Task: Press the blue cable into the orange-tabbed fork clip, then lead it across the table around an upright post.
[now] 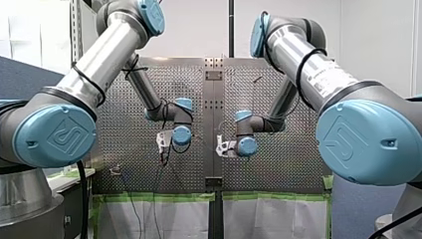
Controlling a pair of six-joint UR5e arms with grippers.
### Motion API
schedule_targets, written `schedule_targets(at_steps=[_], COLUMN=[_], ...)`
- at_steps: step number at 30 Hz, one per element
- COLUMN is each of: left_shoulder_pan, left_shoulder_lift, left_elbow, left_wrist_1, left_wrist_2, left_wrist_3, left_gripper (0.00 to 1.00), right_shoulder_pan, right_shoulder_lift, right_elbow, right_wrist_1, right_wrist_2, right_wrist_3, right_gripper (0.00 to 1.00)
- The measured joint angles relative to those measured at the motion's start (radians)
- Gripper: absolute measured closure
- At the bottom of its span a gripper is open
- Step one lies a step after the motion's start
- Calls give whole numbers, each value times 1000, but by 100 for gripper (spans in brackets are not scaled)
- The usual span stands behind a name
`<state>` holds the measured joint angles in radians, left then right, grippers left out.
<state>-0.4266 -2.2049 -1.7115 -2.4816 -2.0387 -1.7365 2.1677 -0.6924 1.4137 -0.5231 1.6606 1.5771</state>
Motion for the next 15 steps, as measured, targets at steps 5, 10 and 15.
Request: schedule_targets(at_steps=[5,10,15], left_shoulder_pan=[-17,-32,-42], left_shoulder_lift=[48,95,140], left_elbow=[-1,-8,-10], left_wrist_1=[-26,-36,-55], left_wrist_2=[-11,-24,-31], left_wrist_3=[0,0,1], left_gripper=[100,100,100], right_shoulder_pan=[6,6,9], right_shoulder_lift=[-46,-94,-139], right_elbow=[0,0,0], right_wrist_1=[38,67,92], right_wrist_2=[8,8,8], right_wrist_3=[2,9,11], right_gripper=[100,100,100])
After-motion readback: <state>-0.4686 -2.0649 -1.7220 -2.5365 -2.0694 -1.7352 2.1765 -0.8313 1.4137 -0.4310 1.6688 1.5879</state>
